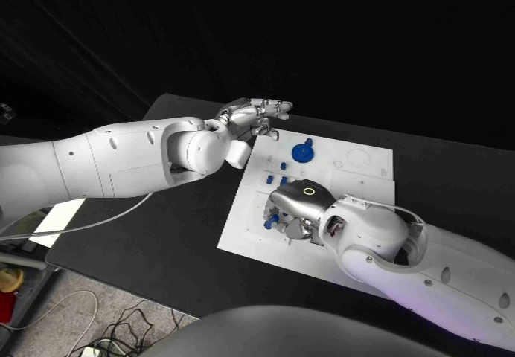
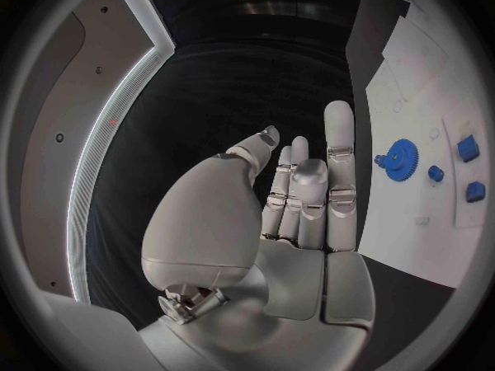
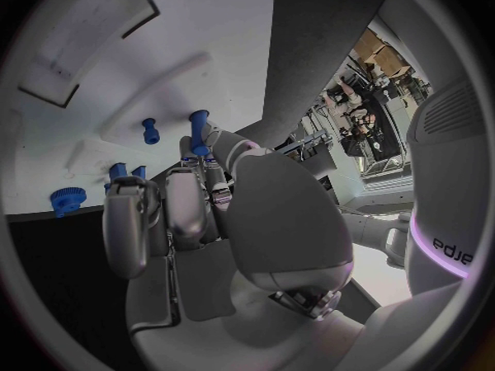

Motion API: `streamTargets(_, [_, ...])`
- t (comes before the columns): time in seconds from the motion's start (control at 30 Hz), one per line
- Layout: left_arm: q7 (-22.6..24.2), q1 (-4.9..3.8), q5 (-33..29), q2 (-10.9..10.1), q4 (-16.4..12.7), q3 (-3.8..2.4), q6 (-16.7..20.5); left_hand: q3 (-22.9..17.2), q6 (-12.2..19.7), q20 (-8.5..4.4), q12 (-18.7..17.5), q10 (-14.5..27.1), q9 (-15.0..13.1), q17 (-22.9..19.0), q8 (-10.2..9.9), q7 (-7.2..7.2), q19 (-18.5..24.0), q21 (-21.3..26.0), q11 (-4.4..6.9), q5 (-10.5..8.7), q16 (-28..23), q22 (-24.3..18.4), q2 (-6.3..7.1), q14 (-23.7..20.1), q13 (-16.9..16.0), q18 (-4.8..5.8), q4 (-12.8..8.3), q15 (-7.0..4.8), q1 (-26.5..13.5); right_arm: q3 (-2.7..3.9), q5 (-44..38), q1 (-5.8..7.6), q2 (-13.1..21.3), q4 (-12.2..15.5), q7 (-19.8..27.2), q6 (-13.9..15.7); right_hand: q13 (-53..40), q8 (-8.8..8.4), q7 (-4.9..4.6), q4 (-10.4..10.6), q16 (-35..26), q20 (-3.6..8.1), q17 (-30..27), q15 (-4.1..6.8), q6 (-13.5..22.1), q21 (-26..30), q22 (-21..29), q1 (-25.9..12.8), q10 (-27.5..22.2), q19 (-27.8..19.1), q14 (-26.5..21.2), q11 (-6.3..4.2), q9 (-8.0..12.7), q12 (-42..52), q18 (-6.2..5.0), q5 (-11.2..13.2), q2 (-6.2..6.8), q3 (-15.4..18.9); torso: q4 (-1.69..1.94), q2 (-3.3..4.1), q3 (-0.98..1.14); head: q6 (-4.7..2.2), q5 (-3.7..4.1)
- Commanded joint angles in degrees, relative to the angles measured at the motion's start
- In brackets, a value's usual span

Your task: Assemble the parts on the task board

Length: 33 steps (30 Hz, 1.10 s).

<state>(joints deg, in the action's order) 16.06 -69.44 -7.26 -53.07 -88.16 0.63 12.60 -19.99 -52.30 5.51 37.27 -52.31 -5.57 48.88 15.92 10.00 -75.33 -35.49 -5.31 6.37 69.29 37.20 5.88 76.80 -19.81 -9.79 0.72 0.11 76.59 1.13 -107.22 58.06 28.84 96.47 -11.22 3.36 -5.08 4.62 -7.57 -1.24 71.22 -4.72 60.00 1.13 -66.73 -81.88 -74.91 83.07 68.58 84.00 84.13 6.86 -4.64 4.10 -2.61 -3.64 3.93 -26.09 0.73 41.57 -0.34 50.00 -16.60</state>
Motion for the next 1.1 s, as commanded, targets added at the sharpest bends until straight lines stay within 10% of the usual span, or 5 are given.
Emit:
streamTargets(0.03, [0.3, -0.06, 0.2, 0.1, -0.1, -0.03, -1.1, -0.1, 0.4, 0.32, 0.2, 0.2, -0.1, -0.1, 0.3, 0.04, 0.1, 0.3, -0.01, 0.17, 0.1, 0.0, -0.07, 0.0, 0.1, -0.51, -0.2, 0.25, 0.7, -0.09, -1.2, -0.03, -0.3, -0.1, -0.3, -1.1, -0.1, -0.38, -0.11, -0.3, -0.1, 0.29, -0.1, 0.26, -0.1, -0.1, -2.2, -0.9, 3.8, 2.9, 1.1, -3.33, -0.1, 0.0, 0.04, -0.1, -0.15, -0.6, 0.03, 0.01, -0.02, 0.00, 0.00])
streamTargets(1.1, [0.2, -0.07, 0.2, -0.2, -0.3, -0.03, -1.0, -0.1, 0.6, 0.35, 0.3, 0.4, -0.1, -0.2, 0.5, 0.09, 0.2, 0.4, -0.07, 0.15, 0.1, -0.1, -0.04, -0.1, 0.1, -0.54, -0.2, 0.29, 0.6, -0.22, 0.8, 0.16, -0.9, -1.2, 1.7, 0.1, 1.4, -1.20, -0.78, 0.7, -1.0, -0.91, -1.7, -1.01, 6.8, 1.6, 0.3, -7.4, -3.6, 2.1, 0.7, -1.80, 0.9, -0.4, -0.48, -2.1, 3.90, 1.8, -0.01, -0.02, 0.01, 0.00, -0.17])
